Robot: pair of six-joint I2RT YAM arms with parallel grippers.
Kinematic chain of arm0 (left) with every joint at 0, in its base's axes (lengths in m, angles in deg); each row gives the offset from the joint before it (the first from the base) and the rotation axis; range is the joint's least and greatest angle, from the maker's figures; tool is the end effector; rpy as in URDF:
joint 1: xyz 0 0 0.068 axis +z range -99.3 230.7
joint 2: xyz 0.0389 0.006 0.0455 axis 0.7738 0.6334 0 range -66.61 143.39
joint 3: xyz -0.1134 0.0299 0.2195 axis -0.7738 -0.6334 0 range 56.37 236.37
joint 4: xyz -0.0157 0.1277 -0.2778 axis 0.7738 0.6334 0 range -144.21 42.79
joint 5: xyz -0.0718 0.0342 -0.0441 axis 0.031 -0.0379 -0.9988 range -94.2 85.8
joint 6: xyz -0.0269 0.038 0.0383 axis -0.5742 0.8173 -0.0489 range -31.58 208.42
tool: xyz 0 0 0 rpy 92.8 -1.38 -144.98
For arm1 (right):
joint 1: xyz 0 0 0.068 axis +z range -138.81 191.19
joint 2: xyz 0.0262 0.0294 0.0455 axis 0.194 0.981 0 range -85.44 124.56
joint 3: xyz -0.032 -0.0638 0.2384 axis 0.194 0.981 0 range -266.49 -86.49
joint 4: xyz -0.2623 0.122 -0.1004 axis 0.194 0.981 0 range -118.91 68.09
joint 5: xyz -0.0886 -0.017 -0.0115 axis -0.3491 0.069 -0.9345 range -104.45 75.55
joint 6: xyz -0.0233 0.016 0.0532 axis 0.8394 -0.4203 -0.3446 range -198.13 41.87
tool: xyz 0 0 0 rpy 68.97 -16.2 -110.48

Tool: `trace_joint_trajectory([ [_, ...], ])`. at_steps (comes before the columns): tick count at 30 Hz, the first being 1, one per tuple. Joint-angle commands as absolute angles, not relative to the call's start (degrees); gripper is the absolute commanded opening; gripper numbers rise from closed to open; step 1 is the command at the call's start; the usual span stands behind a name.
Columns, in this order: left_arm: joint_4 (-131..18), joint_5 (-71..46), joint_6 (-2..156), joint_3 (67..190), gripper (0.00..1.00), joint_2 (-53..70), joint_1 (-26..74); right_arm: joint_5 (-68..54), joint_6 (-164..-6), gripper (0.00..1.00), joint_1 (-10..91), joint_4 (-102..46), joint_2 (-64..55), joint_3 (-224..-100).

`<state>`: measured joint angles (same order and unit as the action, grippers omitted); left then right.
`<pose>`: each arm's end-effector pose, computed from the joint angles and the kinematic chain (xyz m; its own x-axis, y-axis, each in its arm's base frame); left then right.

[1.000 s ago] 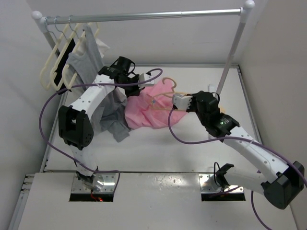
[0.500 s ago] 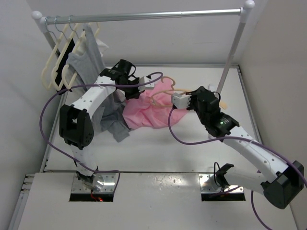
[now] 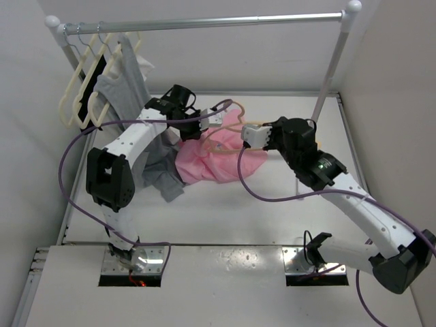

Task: Place the t-shirt on the hanger
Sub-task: Place tshirt on hanger

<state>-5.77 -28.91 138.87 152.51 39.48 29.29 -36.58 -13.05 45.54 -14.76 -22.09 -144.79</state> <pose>0.4070 -0.1797 0.2543 -0.0918 0.7885 -0.6082 0.9524 0.2479 0.1776 0.2721 0.1657 0.3233 0.0933 -0.9539 -0.2854 -0.3428 0.2383 -0.9087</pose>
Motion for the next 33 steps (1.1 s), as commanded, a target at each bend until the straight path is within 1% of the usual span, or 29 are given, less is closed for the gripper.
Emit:
trace_joint_trajectory([
  [1,-7.4,-29.2,138.4,155.0,0.0,40.3,28.9,-34.2,-17.7,0.0,45.9,-10.7,-22.8,-149.7],
  [3,-7.4,-29.2,139.1,155.0,0.0,40.3,28.9,-35.4,-17.7,0.0,45.3,-9.7,-22.8,-148.7],
  [5,-7.9,-28.4,139.1,155.0,0.0,40.3,28.9,-36.0,-19.3,0.0,45.3,-6.1,-22.0,-150.6],
  [7,-7.9,-28.4,139.7,155.0,0.0,40.3,28.9,-37.6,-19.3,0.0,45.3,-7.1,-21.4,-150.6],
  [8,-7.9,-29.1,139.7,154.5,0.0,39.7,28.9,-38.3,-19.3,0.0,45.3,-8.1,-21.4,-148.6],
  [11,-7.4,-32.5,139.7,154.5,0.0,38.4,28.9,-39.8,-19.3,0.0,45.3,-13.3,-20.8,-145.9],
  [14,-3.2,-37.2,140.5,154.5,0.0,37.2,28.9,-42.3,-17.1,0.0,45.3,-24.7,-20.8,-140.7],
  [15,-1.9,-38.2,140.5,154.5,0.0,37.2,28.9,-42.9,-16.4,0.0,45.3,-26.9,-20.8,-140.6],
  [21,1.2,-41.6,141.2,150.8,0.0,34.5,28.9,-45.2,-14.8,0.0,45.3,-36.5,-18.6,-136.6],
  [26,0.6,-44.6,136.1,152.2,0.0,34.5,28.9,-44.7,-15.5,0.0,45.8,-45.1,-17.9,-132.6],
  [28,-0.9,-44.6,134.6,153.2,0.0,34.5,28.9,-42.4,-17.7,0.0,45.8,-44.0,-19.8,-130.8],
  [33,-5.7,-36.1,128.4,154.5,0.0,34.5,28.9,-41.6,-22.7,0.0,45.8,-40.0,-24.8,-126.8],
])
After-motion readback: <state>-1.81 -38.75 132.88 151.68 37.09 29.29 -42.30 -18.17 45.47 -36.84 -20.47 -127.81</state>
